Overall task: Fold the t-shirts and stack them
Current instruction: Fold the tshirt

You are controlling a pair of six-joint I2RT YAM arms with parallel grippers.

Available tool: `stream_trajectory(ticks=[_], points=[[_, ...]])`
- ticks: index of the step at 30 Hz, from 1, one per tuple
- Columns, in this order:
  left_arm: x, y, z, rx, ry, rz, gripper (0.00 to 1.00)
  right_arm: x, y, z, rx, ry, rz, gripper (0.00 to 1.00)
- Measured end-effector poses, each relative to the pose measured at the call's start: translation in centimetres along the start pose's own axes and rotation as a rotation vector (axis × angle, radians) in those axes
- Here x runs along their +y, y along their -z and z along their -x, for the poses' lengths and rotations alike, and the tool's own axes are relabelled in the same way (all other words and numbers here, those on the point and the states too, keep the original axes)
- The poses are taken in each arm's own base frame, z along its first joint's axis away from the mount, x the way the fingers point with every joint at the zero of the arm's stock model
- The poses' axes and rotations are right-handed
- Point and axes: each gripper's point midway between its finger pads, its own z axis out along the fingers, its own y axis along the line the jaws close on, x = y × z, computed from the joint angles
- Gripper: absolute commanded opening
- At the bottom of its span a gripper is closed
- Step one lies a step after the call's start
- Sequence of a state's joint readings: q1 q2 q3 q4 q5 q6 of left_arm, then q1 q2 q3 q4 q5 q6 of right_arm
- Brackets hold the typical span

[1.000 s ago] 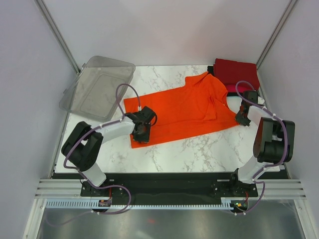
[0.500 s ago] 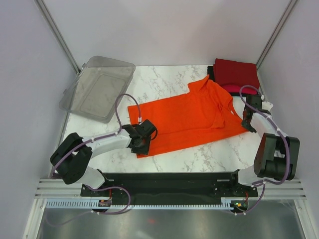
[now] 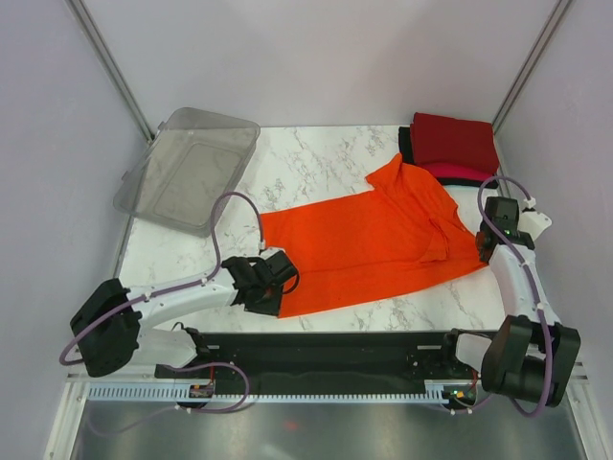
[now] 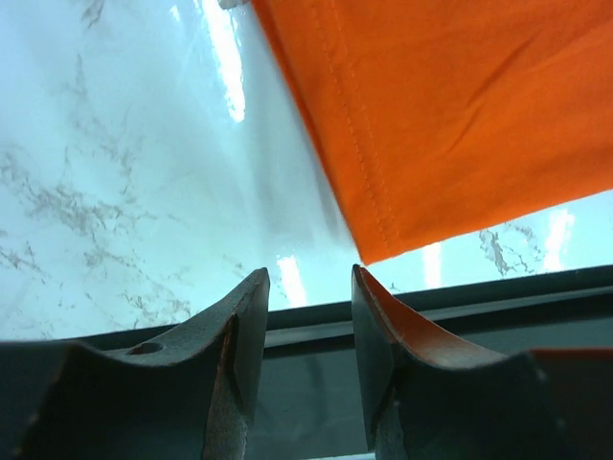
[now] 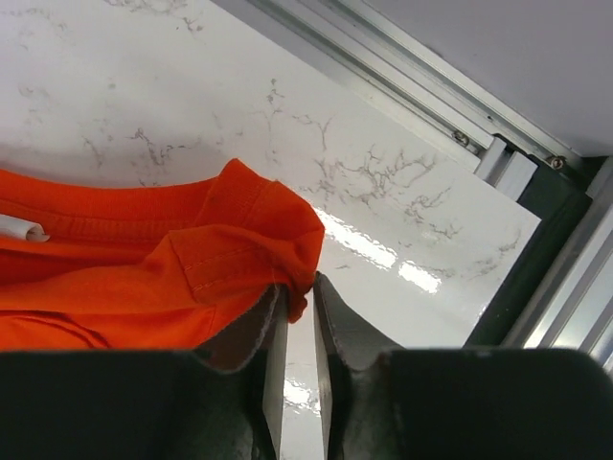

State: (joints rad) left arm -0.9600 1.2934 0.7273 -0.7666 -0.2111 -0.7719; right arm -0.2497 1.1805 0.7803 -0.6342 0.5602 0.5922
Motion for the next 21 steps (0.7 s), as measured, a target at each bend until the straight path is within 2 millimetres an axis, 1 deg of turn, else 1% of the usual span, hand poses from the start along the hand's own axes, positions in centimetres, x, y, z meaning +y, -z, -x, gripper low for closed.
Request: stream_trajectory(ticks=[1,2,3,5,7,10,12,13,14,16,18,20,21], points=[[0.1,0.3,-0.1,-0.003,0.006,-0.003,0.48,-0.3,0.3,0.2,-0.007,-0.012,-0.001,0.27],[0.2,0.6,-0.1,-0.009,0.011,-0.010,0.49,-0.5,0.6,0.3,-0.014,-0.021,0.000,0.36],[0.1,1.0,0.1,-0.021,0.016,-0.020,0.49,-0.6,0.9,0.5,-0.020,-0.029,-0.001,0.41],[0.0,1.6,0.4,-0.041,0.022,-0.038,0.49,-0.9,1.4,1.0,-0.029,-0.037,-0.004,0.45],[-0.4,2.4,1.1,-0.059,0.026,-0.056,0.49,-0.7,1.8,1.8,-0.040,-0.042,0.002,0.44],[-2.1,3.7,3.2,-0.097,0.008,-0.100,0.49,0.5,2.4,3.0,-0.042,-0.046,0.048,0.33],[-3.8,4.3,5.1,-0.128,-0.013,-0.131,0.49,2.1,2.6,3.2,-0.020,-0.043,0.118,0.29],[-4.5,4.5,6.0,-0.138,-0.021,-0.142,0.49,3.0,2.4,3.1,-0.008,-0.039,0.155,0.27],[-5.4,4.5,7.0,-0.152,-0.026,-0.154,0.49,3.9,2.2,2.8,0.015,-0.030,0.191,0.26],[-6.4,4.2,8.5,-0.150,-0.019,-0.168,0.49,5.5,1.5,1.9,0.066,-0.015,0.237,0.24],[-6.7,2.9,10.0,-0.129,0.010,-0.169,0.49,6.8,0.2,0.6,0.123,0.004,0.256,0.23],[-5.8,0.8,10.8,-0.087,0.051,-0.148,0.50,7.7,-1.2,-0.8,0.183,0.025,0.257,0.20],[-5.2,-0.1,10.9,-0.066,0.066,-0.131,0.51,8.0,-1.9,-1.5,0.209,0.034,0.252,0.20]])
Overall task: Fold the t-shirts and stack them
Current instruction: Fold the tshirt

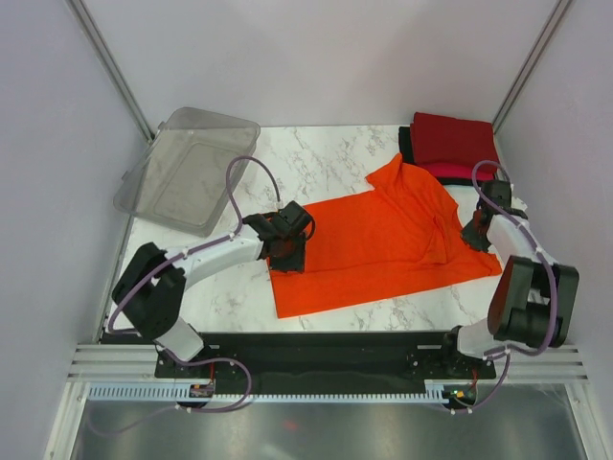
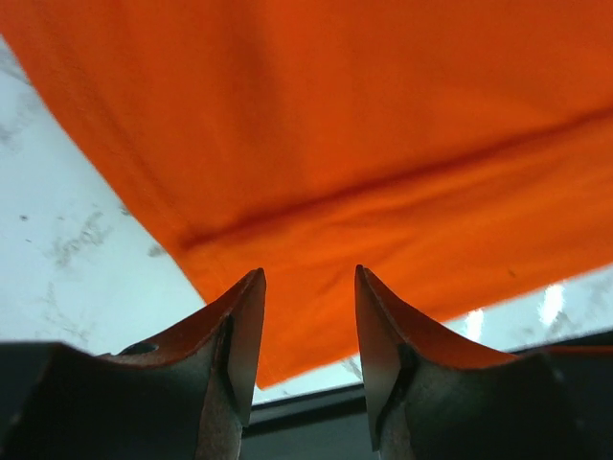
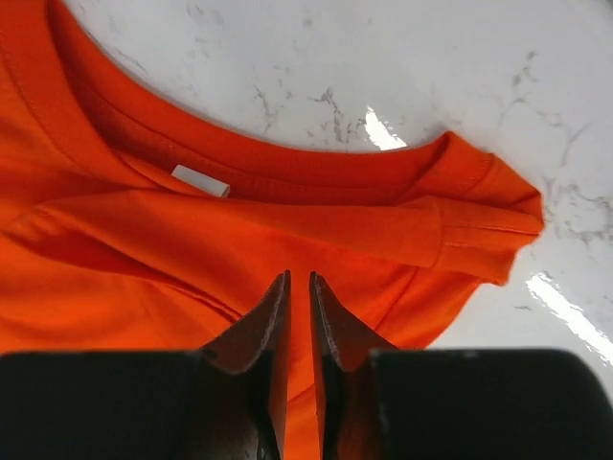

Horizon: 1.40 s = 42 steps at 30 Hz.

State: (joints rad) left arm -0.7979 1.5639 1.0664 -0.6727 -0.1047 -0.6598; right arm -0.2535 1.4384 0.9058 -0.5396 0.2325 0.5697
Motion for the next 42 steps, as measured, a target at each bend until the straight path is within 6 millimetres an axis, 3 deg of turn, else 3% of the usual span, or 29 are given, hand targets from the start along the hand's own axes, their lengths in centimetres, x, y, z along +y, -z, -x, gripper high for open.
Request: stream_trajectory(ticks=[3,8,13,21,26,30,34,37,39,42], points=[[2.6,-2.1,-0.1,0.048,0.046,0.065,0.51,0.5,-2.1,-0.9,0.057,0.011,-0.012,0.19],[4.9,-3.2,0.3,0.068,0.084,0.117,0.53,1.4,-4.5,-0.4,0.065,0.013,-0.020,0.19],[7.1,-4.1,-0.4,0.068,0.073,0.203,0.51,0.1,-5.4,-0.4,0.054,-0.014,-0.070,0.20],[7.4,-4.4,-0.8,0.075,0.071,0.212,0.50,-3.5,-5.0,-0.5,0.015,-0.124,-0.150,0.18],[7.7,-4.3,-0.9,0.043,0.076,0.208,0.50,-7.0,-3.4,-2.3,0.024,-0.192,-0.225,0.19],[8.3,-4.1,-1.3,0.013,0.090,0.212,0.50,-8.3,-1.8,-3.6,0.019,-0.224,-0.250,0.22],[9.8,-3.2,-2.2,0.020,0.087,0.269,0.51,-7.8,-0.4,-2.7,-0.018,-0.236,-0.205,0.26],[11.4,-2.1,-2.5,0.038,0.078,0.350,0.51,-6.4,0.4,-1.0,-0.042,-0.233,-0.143,0.28],[12.2,-1.1,-1.7,0.035,0.083,0.392,0.51,-4.9,1.0,0.3,-0.054,-0.219,-0.091,0.31],[12.3,0.3,1.1,-0.021,0.100,0.410,0.51,-1.6,1.8,2.4,-0.070,-0.161,0.005,0.33]])
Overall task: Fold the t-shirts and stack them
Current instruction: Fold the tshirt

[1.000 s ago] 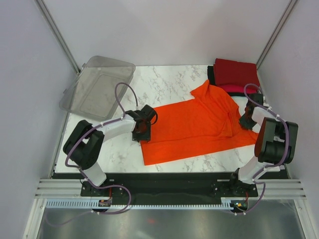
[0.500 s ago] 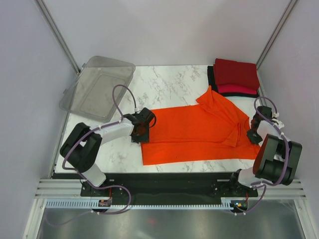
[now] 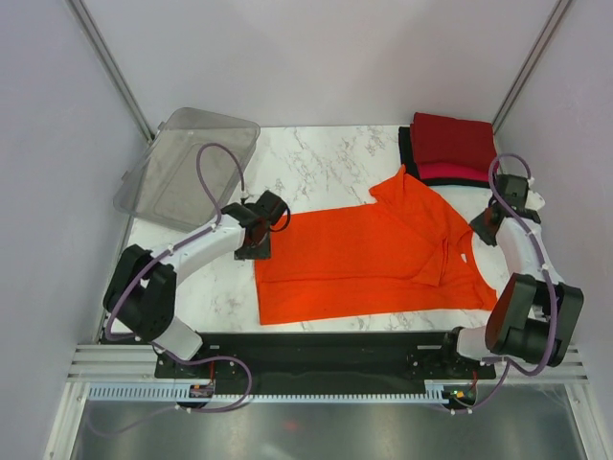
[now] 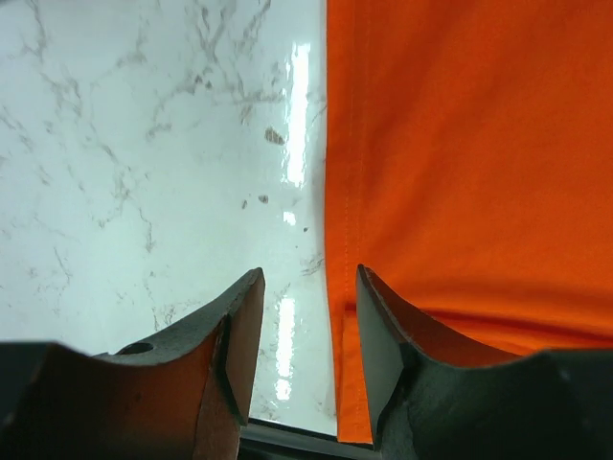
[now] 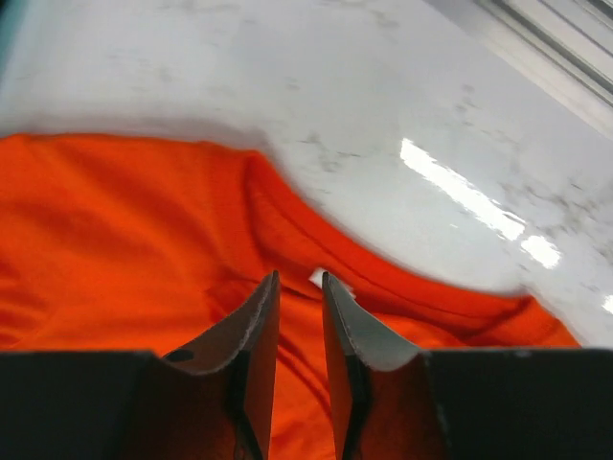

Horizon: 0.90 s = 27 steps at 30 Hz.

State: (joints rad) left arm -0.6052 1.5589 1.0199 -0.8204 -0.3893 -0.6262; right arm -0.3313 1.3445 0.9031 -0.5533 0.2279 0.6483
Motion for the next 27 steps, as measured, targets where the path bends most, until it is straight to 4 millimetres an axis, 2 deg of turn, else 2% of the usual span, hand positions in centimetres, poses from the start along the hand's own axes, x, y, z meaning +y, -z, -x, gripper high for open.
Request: stream_trajectory(ticks=[1,4,6,9,11,13,15,17,20,27], points=[[-0.1,0.5,1.0,-0.023,0.011,-0.007,0.51,1.4,0.0,0.6,-0.004,0.022,0.036,0.34],[-0.8,1.8,3.0,-0.068,0.024,-0.039,0.52,4.6,-0.3,0.2,0.017,0.090,0.109,0.34],[-1.8,2.3,4.0,-0.093,0.023,-0.088,0.52,6.1,-1.5,-0.6,0.058,0.129,0.134,0.34],[-3.6,2.1,4.5,-0.074,0.004,-0.153,0.51,7.6,-3.7,-2.0,0.126,0.176,0.131,0.34],[-5.2,1.0,5.1,-0.052,-0.010,-0.169,0.51,8.6,-5.2,-2.8,0.162,0.206,0.126,0.33],[-6.4,-1.0,5.4,-0.020,-0.023,-0.158,0.51,9.2,-6.1,-3.3,0.180,0.226,0.124,0.33],[-6.8,-3.0,4.9,0.028,-0.032,-0.133,0.51,9.7,-6.8,-3.7,0.190,0.250,0.122,0.33],[-6.2,-4.8,4.2,0.083,-0.029,-0.104,0.51,9.8,-7.1,-3.7,0.185,0.263,0.117,0.34],[-4.8,-5.5,6.0,0.059,0.009,-0.071,0.51,9.8,-7.3,-3.2,0.160,0.265,0.114,0.33],[-1.1,-6.6,7.2,0.061,0.052,0.020,0.50,10.0,-7.5,-2.0,0.106,0.255,0.106,0.34]])
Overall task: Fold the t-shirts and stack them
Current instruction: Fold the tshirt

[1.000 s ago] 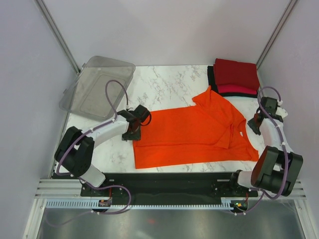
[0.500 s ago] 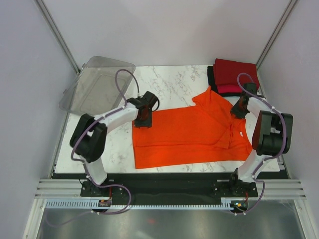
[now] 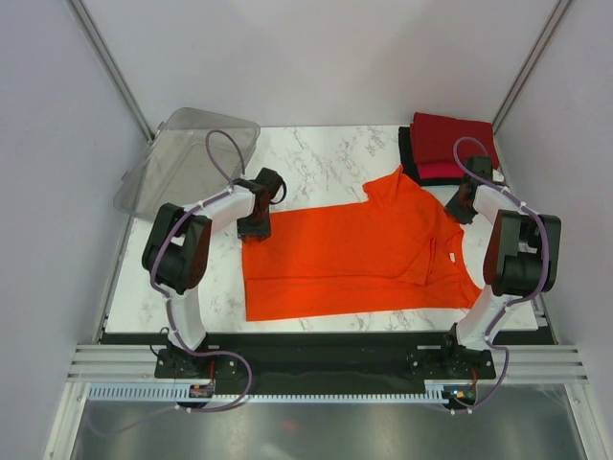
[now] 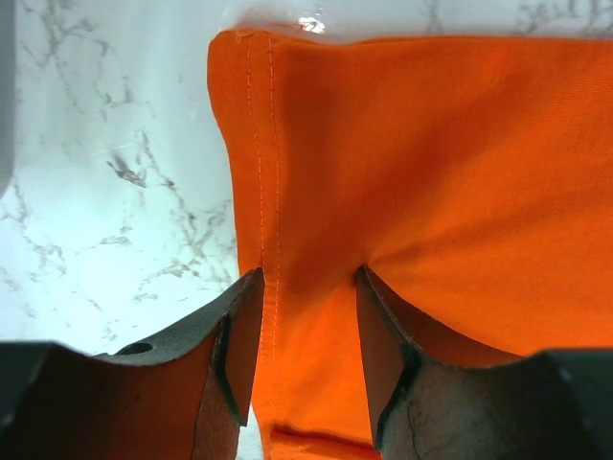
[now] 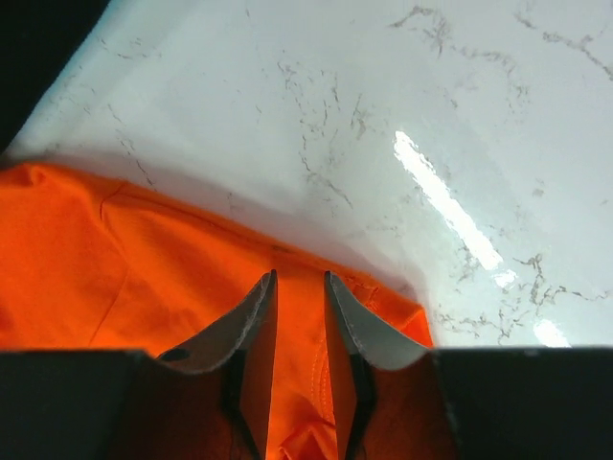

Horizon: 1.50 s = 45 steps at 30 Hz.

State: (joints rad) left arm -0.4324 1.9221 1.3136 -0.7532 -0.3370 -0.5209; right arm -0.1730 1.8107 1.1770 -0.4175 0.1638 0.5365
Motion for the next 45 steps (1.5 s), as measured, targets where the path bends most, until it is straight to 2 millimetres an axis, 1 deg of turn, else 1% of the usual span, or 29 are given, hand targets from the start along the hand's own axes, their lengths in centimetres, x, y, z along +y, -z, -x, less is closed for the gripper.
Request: stream_trajectory(ticks=[4,7,9,10,13,15,16,18,20,23,25,27,29,32,34,36,39,41,43,45], points=[[0.8,-0.1,0.0,0.003,-0.021,0.033,0.50,0.3,0.0,0.5,-0.018,-0.006,0.010,0.34],[0.8,-0.1,0.2,0.006,-0.039,0.037,0.51,0.5,-0.1,0.6,-0.026,-0.015,0.022,0.32],[0.8,-0.1,0.3,0.005,-0.048,0.037,0.51,0.3,-0.4,0.4,-0.028,-0.021,0.015,0.30],[0.9,-0.1,0.3,0.005,-0.052,0.038,0.52,0.1,-0.6,0.2,-0.026,-0.022,0.008,0.29],[1.1,-0.1,0.3,0.004,-0.059,0.046,0.52,-1.6,-1.3,-0.9,-0.013,-0.037,-0.037,0.29],[1.1,-0.1,0.3,0.004,-0.060,0.047,0.51,-2.5,-1.2,-0.6,-0.036,-0.063,-0.055,0.31],[1.1,-0.1,0.2,0.005,-0.060,0.046,0.52,-3.2,-1.2,-0.7,-0.039,-0.074,-0.071,0.31],[1.0,-0.1,0.1,0.010,-0.060,0.040,0.52,-4.2,-1.0,-0.7,-0.044,-0.091,-0.090,0.32],[0.9,-0.1,0.1,0.012,-0.061,0.035,0.52,-4.7,-0.9,-0.8,-0.038,-0.097,-0.097,0.34],[0.8,0.3,0.0,0.018,-0.069,0.023,0.53,-4.6,-0.6,-0.9,-0.017,-0.090,-0.086,0.37],[0.6,1.4,0.4,0.007,-0.075,-0.004,0.54,-4.2,-0.1,-0.7,0.000,-0.077,-0.075,0.38],[0.5,3.0,1.2,-0.022,-0.075,-0.043,0.54,-3.8,0.7,-0.1,0.002,-0.067,-0.059,0.41],[-0.1,5.2,2.0,-0.064,-0.068,-0.118,0.54,-3.2,1.7,0.5,-0.007,-0.056,-0.035,0.44],[-1.1,8.6,2.4,-0.114,-0.065,-0.257,0.54,-2.5,3.7,0.7,-0.017,-0.039,0.000,0.45],[-1.5,10.2,1.3,-0.119,-0.073,-0.342,0.53,-2.0,5.0,0.5,-0.016,-0.029,0.021,0.46],[-1.7,10.7,-0.4,-0.097,-0.095,-0.401,0.53,-1.6,6.0,0.1,-0.013,-0.019,0.043,0.48],[-1.6,9.9,-3.5,-0.032,-0.142,-0.435,0.52,-1.4,7.0,-1.7,0.010,0.009,0.064,0.48],[-1.3,8.9,-5.4,0.015,-0.174,-0.436,0.51,-1.4,7.3,-3.4,0.041,0.032,0.067,0.49],[-0.9,8.1,-7.0,0.062,-0.198,-0.432,0.50,-1.5,7.3,-5.1,0.075,0.055,0.063,0.49],[-0.6,7.5,-8.1,0.091,-0.216,-0.425,0.49,-1.6,7.3,-6.5,0.104,0.076,0.056,0.49]])
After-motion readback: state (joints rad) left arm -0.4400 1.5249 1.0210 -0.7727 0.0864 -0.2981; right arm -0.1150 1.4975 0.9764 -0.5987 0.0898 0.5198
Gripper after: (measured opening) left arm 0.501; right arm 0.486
